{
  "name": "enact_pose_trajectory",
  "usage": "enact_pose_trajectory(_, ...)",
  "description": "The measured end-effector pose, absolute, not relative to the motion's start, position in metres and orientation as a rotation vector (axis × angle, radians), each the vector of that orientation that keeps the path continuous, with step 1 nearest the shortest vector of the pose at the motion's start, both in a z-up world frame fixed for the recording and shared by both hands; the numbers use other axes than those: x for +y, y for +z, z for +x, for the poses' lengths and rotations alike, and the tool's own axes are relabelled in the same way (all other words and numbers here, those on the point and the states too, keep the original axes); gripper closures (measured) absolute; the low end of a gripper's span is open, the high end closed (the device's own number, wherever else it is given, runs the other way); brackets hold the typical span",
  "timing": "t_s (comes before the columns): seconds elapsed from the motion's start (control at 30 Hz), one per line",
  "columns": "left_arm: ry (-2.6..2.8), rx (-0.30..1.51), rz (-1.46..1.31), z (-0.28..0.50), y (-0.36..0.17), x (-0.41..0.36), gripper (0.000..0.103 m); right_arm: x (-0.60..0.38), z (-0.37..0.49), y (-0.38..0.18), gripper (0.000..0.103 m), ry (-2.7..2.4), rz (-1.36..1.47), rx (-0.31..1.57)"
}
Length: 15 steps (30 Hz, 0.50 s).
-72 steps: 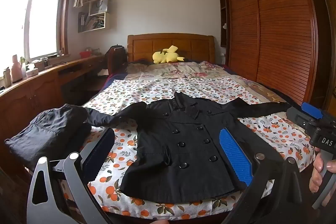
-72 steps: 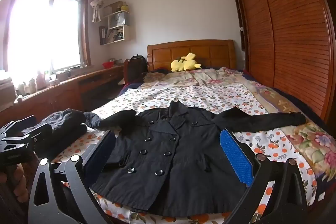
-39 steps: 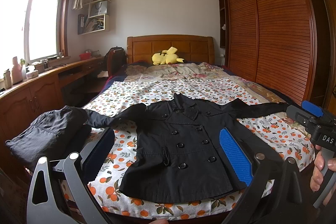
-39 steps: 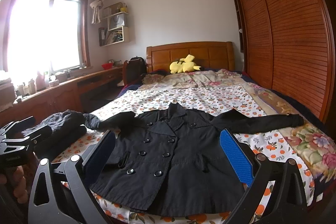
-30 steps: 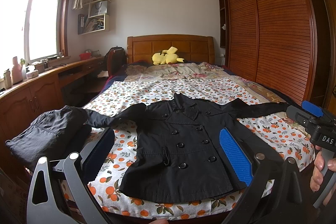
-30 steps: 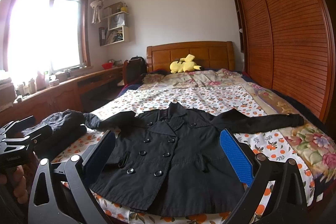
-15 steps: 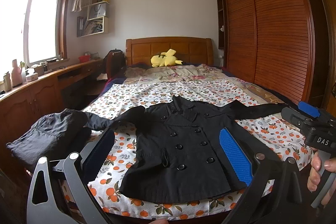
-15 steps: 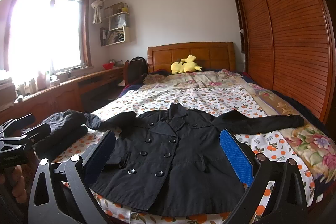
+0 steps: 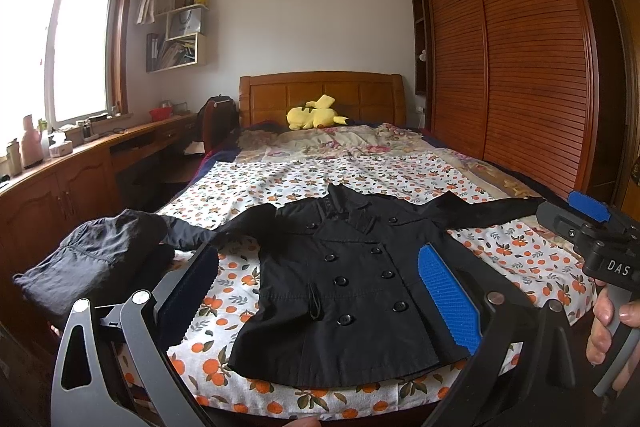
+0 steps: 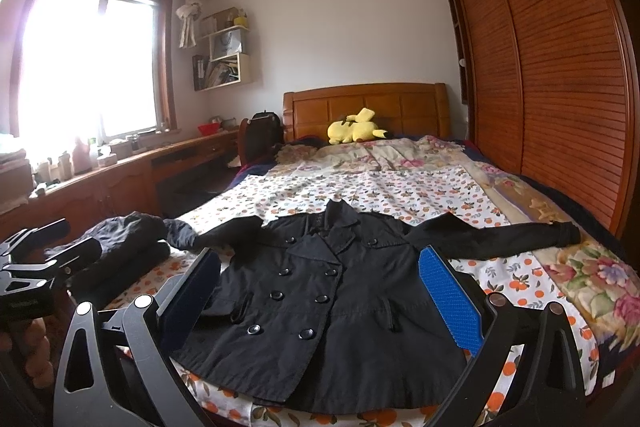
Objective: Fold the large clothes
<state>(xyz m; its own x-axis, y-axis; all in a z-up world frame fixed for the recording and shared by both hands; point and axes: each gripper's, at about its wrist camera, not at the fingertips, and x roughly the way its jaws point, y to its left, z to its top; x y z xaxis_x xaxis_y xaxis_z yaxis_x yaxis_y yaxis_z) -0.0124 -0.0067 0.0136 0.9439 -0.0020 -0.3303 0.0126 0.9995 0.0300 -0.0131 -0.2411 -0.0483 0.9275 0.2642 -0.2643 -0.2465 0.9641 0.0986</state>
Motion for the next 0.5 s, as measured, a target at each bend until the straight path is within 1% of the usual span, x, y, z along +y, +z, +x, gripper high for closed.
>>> enact_pose_trajectory(0.5, -0.005, 0.359, 0.029, -0.0048, 0.0071, -0.0053, 0.002, -0.2377, -0.0108, -0.0575, 0.006, 0.261, 0.065, 0.295)
